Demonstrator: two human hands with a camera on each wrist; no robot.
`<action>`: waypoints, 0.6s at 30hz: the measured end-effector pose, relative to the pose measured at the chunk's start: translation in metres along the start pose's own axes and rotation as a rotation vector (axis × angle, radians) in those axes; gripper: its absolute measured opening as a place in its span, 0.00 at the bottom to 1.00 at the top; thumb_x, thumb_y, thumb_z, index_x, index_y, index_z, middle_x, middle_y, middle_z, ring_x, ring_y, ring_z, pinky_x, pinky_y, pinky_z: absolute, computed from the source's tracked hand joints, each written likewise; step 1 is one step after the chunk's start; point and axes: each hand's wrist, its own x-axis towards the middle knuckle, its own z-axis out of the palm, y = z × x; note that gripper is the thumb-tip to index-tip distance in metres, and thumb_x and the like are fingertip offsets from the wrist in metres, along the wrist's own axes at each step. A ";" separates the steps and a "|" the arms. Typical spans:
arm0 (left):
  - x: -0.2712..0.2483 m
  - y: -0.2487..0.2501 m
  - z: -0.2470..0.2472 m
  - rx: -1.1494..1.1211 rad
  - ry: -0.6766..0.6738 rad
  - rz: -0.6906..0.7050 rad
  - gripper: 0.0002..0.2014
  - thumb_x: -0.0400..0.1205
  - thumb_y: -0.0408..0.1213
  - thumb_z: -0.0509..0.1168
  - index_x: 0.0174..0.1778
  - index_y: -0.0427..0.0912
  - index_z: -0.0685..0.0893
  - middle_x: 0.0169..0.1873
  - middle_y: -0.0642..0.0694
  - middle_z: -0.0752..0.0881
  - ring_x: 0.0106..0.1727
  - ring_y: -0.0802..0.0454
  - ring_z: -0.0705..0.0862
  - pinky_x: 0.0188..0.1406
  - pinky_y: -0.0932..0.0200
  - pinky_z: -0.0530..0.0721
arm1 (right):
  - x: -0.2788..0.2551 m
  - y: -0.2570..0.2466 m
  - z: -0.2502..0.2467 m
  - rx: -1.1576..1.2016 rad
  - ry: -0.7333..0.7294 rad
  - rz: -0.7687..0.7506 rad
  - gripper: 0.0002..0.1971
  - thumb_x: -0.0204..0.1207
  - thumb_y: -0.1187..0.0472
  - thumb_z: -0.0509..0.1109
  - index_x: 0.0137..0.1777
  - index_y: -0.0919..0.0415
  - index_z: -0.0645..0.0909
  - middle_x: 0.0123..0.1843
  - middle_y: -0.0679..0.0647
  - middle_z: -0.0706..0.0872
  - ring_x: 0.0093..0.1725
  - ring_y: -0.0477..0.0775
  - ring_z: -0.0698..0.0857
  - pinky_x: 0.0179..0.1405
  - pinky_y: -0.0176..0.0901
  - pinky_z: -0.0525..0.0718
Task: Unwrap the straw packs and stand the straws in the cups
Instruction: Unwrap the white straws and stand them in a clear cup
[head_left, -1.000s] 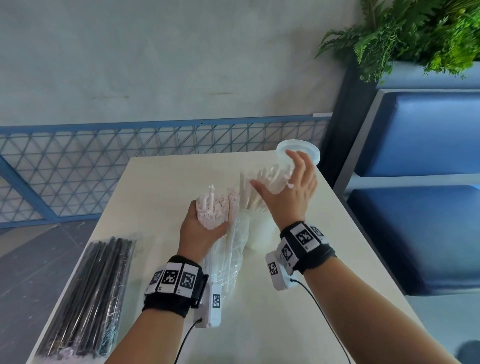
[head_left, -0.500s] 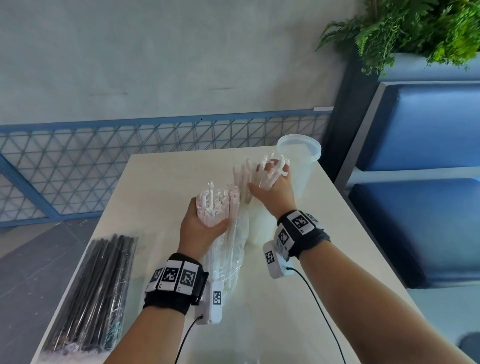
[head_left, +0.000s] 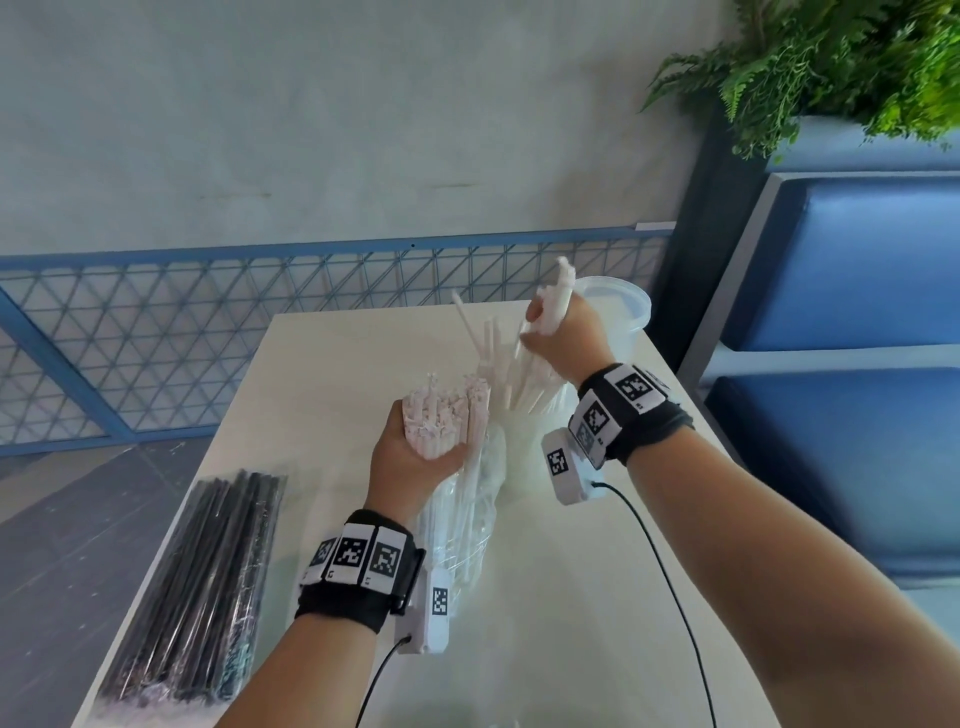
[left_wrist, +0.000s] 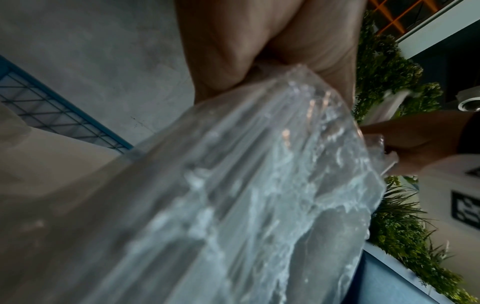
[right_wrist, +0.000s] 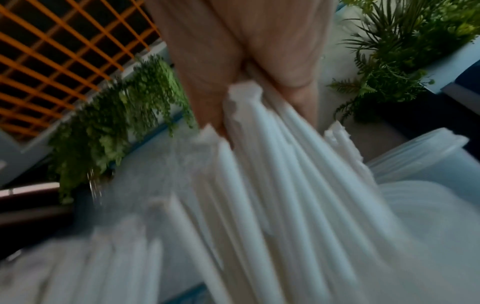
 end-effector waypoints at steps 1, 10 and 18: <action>0.000 0.000 0.000 -0.004 -0.002 0.000 0.23 0.66 0.31 0.79 0.45 0.58 0.76 0.43 0.59 0.85 0.46 0.66 0.83 0.40 0.77 0.78 | -0.003 0.004 0.002 -0.025 -0.071 0.035 0.11 0.68 0.61 0.76 0.48 0.57 0.79 0.50 0.53 0.78 0.48 0.50 0.77 0.44 0.34 0.75; -0.002 -0.001 -0.003 0.001 -0.019 -0.010 0.24 0.67 0.31 0.78 0.55 0.49 0.76 0.45 0.61 0.83 0.47 0.69 0.81 0.38 0.80 0.75 | -0.040 0.008 0.002 0.269 0.321 -0.075 0.25 0.71 0.52 0.75 0.65 0.57 0.72 0.64 0.51 0.75 0.60 0.44 0.74 0.59 0.33 0.73; -0.006 -0.002 -0.012 -0.040 -0.033 -0.036 0.23 0.68 0.32 0.79 0.55 0.50 0.78 0.45 0.58 0.86 0.47 0.65 0.84 0.37 0.77 0.80 | -0.114 0.008 0.058 0.319 -0.068 -0.177 0.24 0.73 0.55 0.73 0.67 0.56 0.70 0.61 0.47 0.79 0.54 0.41 0.80 0.51 0.24 0.78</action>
